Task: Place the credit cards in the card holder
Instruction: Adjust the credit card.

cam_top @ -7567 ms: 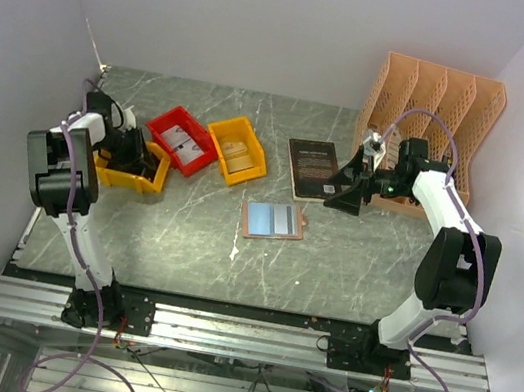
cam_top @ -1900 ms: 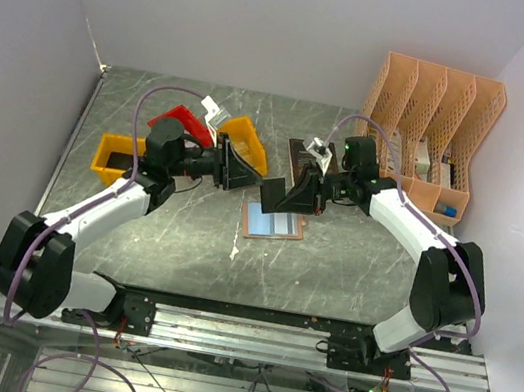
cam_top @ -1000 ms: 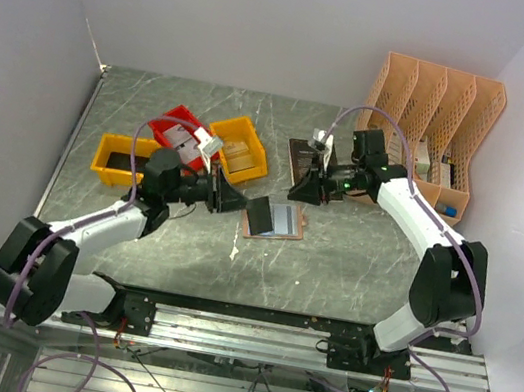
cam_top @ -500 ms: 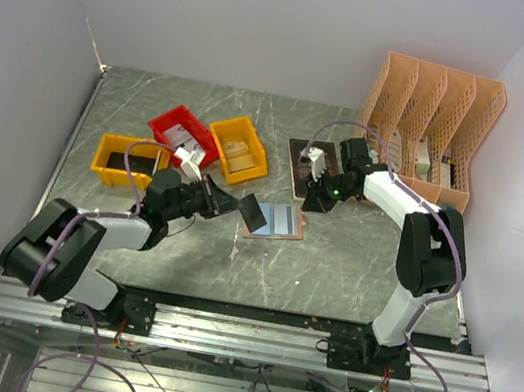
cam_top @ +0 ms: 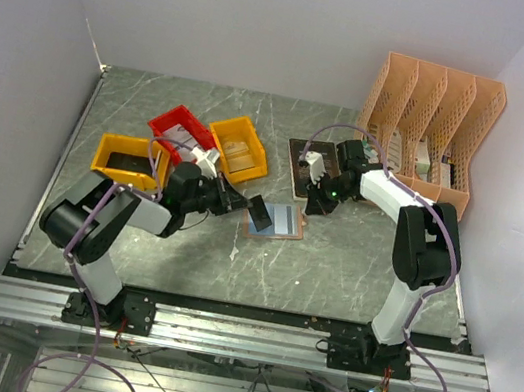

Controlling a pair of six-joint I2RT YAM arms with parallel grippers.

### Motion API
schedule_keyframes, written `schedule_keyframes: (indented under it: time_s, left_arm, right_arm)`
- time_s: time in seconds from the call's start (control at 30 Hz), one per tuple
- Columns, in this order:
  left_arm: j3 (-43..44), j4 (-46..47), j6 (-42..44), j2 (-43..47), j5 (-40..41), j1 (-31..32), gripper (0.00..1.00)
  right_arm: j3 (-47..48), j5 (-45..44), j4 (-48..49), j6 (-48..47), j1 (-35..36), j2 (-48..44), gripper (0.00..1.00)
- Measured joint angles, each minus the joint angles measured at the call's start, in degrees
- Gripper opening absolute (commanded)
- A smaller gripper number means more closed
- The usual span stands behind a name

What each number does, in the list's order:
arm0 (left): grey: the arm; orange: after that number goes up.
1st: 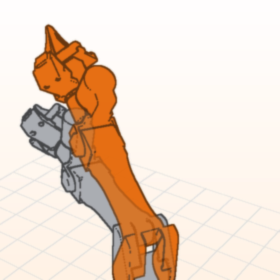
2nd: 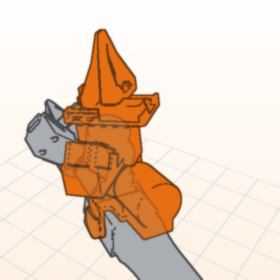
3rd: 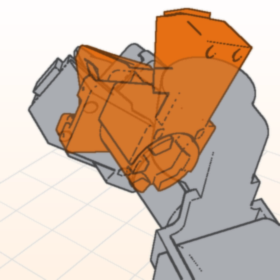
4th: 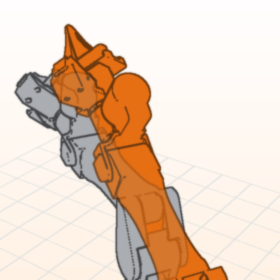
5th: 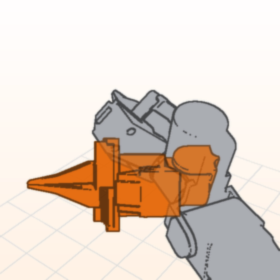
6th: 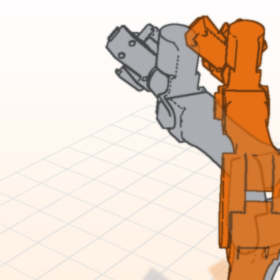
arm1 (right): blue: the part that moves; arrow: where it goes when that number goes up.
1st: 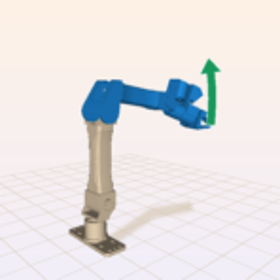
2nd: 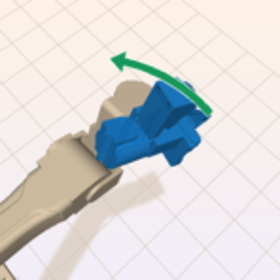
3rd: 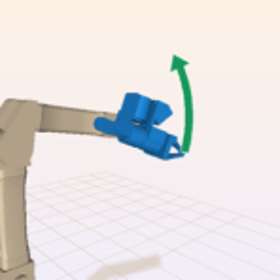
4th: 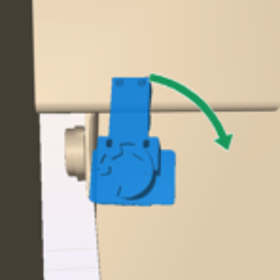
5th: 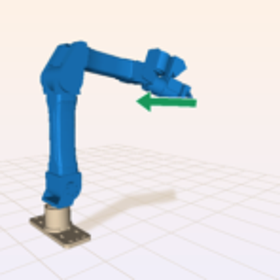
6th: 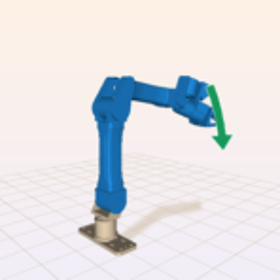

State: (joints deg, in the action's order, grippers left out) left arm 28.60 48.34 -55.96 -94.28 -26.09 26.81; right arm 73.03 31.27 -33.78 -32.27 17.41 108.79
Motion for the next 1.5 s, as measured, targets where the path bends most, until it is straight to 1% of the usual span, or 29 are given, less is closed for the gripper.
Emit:
schedule_keyframes:
  time_s: [0.23, 0.5, 1.2, 1.5]
  left_arm:
    - [3.69, -0.48, 1.88, -4.17, -0.04, 0.00, 0.07]
    - [4.20, 0.28, 1.95, -9.05, -0.52, 0.02, 0.07]
    - [4.09, 3.28, 1.51, -7.78, -1.46, 0.07, 0.07]
    - [4.66, 3.85, 1.03, -11.28, -2.62, 0.44, 0.07]
  right_arm:
    - [0.07, -0.66, 0.00, 0.00, 0.00, 0.70, 0.01]
    - [0.07, -0.68, 0.02, 0.04, 0.00, 1.57, 0.01]
    - [0.26, -0.61, 0.02, 0.07, 0.02, 2.86, 0.02]
    - [0.35, -0.61, 0.02, 0.07, 0.02, 2.91, 0.02]
